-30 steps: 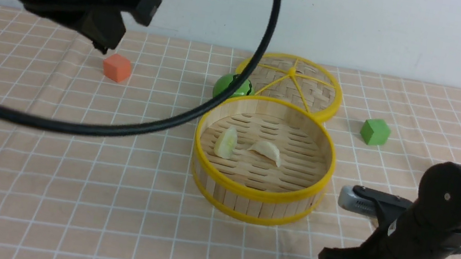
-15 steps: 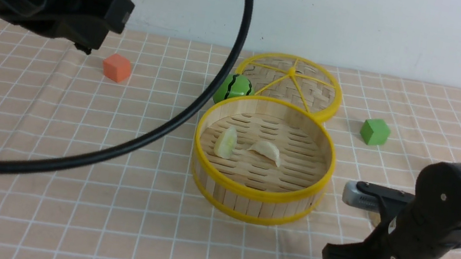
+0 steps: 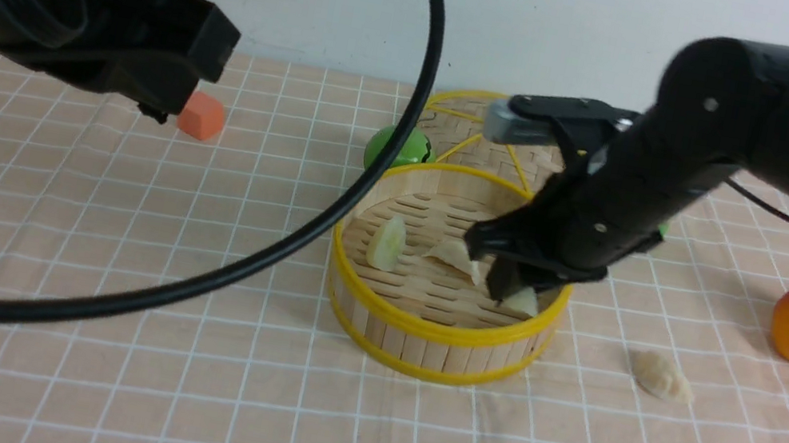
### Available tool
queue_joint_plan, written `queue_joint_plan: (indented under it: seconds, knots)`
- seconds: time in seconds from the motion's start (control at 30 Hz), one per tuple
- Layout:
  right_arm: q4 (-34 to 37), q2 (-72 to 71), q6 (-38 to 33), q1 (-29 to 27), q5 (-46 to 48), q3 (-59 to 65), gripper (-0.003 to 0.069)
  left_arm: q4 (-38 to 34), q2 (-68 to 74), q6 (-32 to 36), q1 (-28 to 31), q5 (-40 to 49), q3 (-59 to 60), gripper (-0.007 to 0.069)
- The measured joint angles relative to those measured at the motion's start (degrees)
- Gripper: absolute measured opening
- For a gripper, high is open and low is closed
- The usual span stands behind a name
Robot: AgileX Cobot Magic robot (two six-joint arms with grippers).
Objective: Put the dumplings into the steamer on the table with the brown tablecloth.
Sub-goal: 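Place the dumpling in the bamboo steamer basket with the right gripper, then reach for and grasp a dumpling lying on the table beside the steamer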
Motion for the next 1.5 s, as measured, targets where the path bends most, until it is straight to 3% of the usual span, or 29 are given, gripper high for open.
queue_joint_plan:
  seconds: [0.33, 0.4, 0.53, 0.67, 0.8, 0.97, 1.23, 1.5]
  knots:
    - [0.32, 20.28, -0.06, 1.89, 2.99, -20.31, 0.0221, 1.98, 0.00, 0.00, 0.00, 4.80, 0.07, -0.0014]
    - [0.01, 21.66, -0.06, 1.89, 3.05, -21.49, 0.0255, 2.11, 0.00, 0.00, 0.00, 4.80, 0.07, -0.0014]
    - [-1.81, 22.46, -0.06, 1.89, 4.56, -23.72, 0.0435, 2.11, 0.00, 0.00, 0.00, 4.80, 0.07, -0.0014]
    - [-5.14, 20.09, -0.47, 1.51, 11.18, -25.25, 0.0527, 2.11, -0.43, 0.00, 0.00, 4.80, 0.62, -0.0014]
    - [-8.79, 15.13, -2.71, 0.56, 15.06, -25.73, 0.0538, 2.40, -2.52, 0.05, 0.00, 4.75, 3.65, -0.0014]
    - [-9.48, 7.59, -5.01, -4.96, 15.76, -24.75, 0.0519, 2.55, -8.94, 0.05, 0.00, 0.58, 12.49, -0.0014]
    - [-9.54, 1.93, -9.14, -15.22, 16.01, -10.01, 0.0454, 2.55, -15.48, 0.05, 0.00, -5.39, 22.84, -0.0014]
    - [-9.71, 3.51, -14.37, -16.88, 8.23, 3.73, 0.0451, 2.55, -15.74, 0.05, 0.00, -6.16, 24.21, -0.0014]
